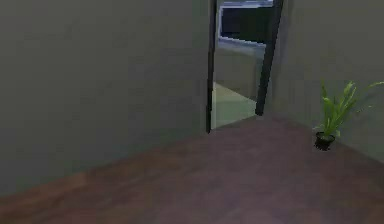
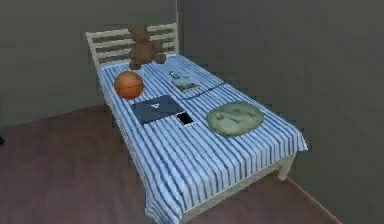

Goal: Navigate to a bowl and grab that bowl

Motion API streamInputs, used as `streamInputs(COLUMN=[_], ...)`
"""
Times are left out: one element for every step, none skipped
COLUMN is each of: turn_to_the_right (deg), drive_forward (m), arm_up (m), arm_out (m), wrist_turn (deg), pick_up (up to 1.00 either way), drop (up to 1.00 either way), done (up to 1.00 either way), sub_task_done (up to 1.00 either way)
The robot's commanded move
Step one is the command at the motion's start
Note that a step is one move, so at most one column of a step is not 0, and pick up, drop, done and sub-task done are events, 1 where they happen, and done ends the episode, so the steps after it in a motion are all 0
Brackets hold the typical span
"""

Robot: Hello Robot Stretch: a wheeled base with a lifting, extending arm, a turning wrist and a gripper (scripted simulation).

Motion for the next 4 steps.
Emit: streamInputs(turn_to_the_right=[-45.0,-45.0,-33.0,0.0], drive_forward=[0.00,0.00,0.00,0.25], arm_up=[0.00,0.00,0.00,0.00], arm_out=[0.00,0.00,0.00,0.00], wrist_turn=[0.0,0.0,0.0,0.0], pick_up=[0.00,0.00,0.00,0.00], drop=[0.00,0.00,0.00,0.00], done=[0.00,0.00,0.00,0.00], sub_task_done=[0.00,0.00,0.00,0.00])
